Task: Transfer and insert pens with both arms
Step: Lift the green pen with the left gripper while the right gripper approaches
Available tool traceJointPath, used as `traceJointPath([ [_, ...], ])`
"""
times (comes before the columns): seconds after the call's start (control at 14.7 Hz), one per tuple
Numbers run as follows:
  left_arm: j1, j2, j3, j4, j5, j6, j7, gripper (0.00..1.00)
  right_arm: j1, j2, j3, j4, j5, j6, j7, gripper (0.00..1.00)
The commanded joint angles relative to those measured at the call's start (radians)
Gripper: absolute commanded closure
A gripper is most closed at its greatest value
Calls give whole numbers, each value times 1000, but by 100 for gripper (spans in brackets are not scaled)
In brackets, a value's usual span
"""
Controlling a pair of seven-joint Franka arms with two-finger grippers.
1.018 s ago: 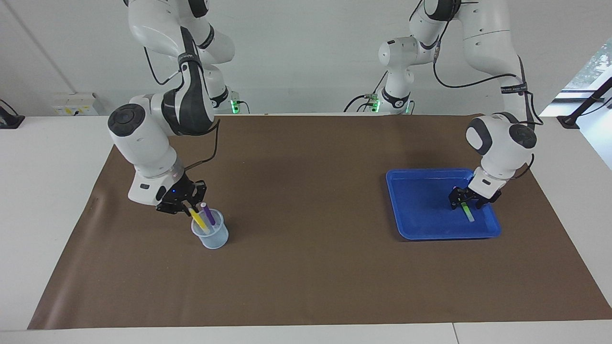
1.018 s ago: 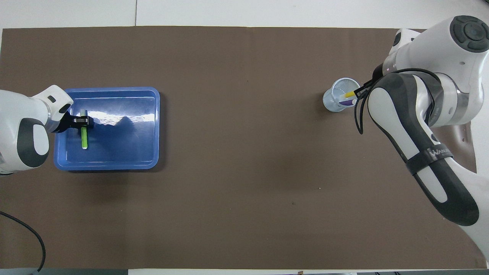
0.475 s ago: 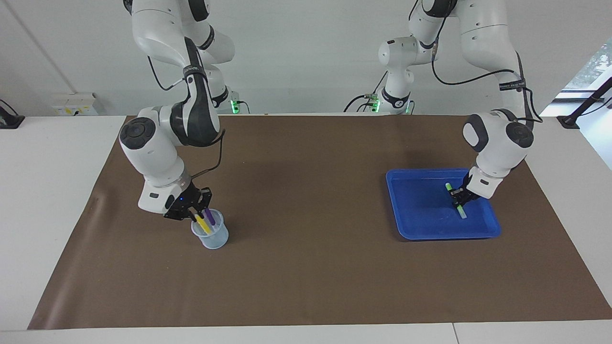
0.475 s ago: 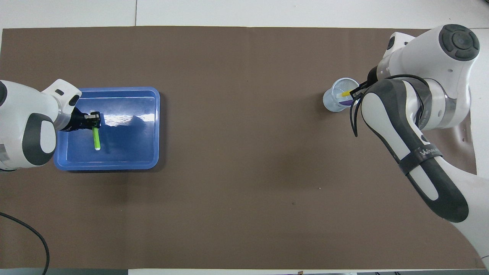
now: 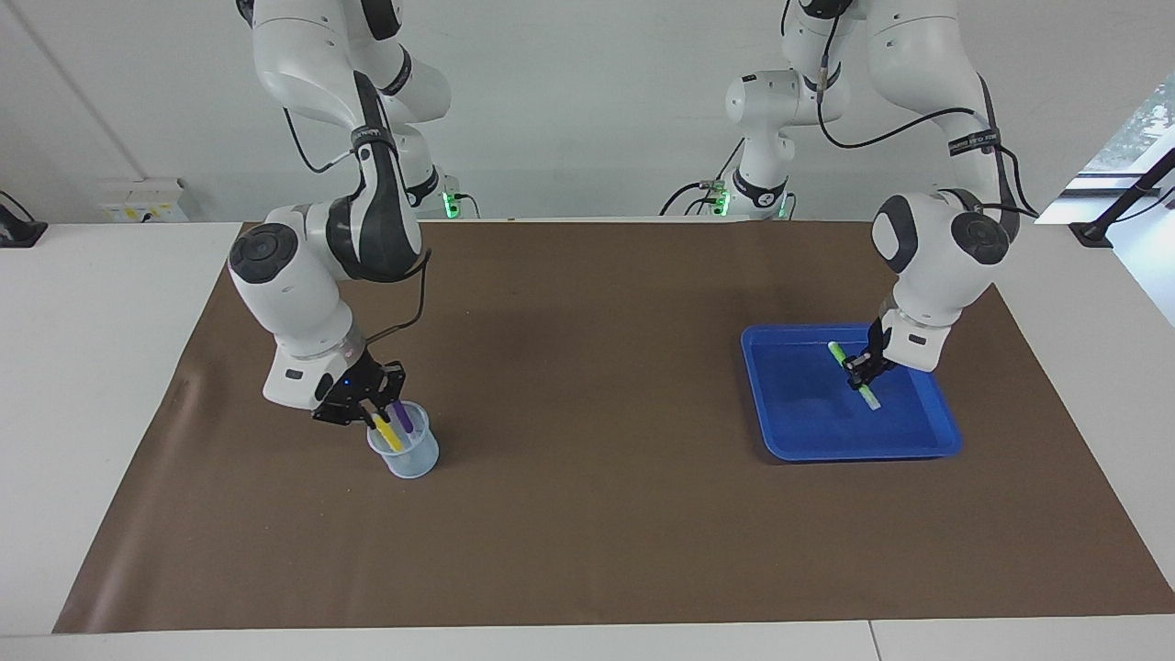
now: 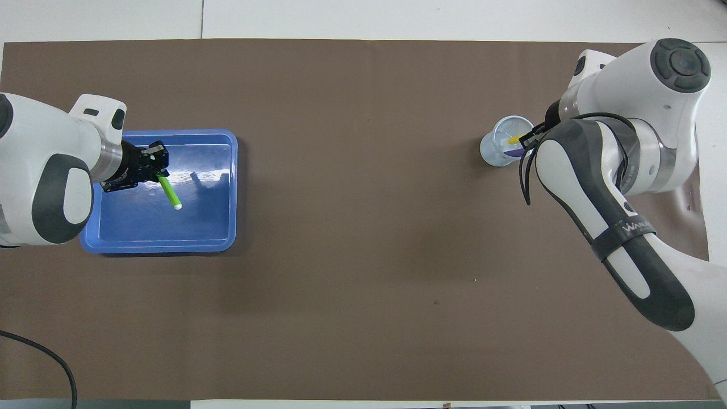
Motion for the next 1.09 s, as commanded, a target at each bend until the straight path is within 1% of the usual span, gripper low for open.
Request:
traceJointPath([
  [0.0,-63,-4,10,45,-42,-32,-205,100,-5,0,8,-22,-21,16,-16,39],
  [0.07,-86,0,8,55,-44,-32,-275,100,-6,-2,8,-19,-20,13,-20,34],
  [0.14,-116,3,10,65,-56,-24,-349,100,-6,-8,8,-14,-20,10,-20,31],
  [0.2,-137,7,10,75,-73,-21,-404,100,-6,-13,9,-4,-20,-4,-20,31],
  [0.41,-189,20,10,124,-134,-27,-532,100,-11,-14,11,96,-10,-129,-20,31],
  [0.61,-241,28,10,150,-179,-18,-685,100,-19,-19,14,180,3,-232,-21,31],
  [0.68,-257,30,10,161,-206,-19,-719,100,-16,-19,14,188,37,-240,-18,31],
  [0.88,-304,45,10,190,-285,-18,-845,100,-2,-22,16,188,241,-240,-3,31],
  [1.02,-334,48,10,210,-300,-18,-926,100,-3,-29,34,184,415,-258,70,31],
])
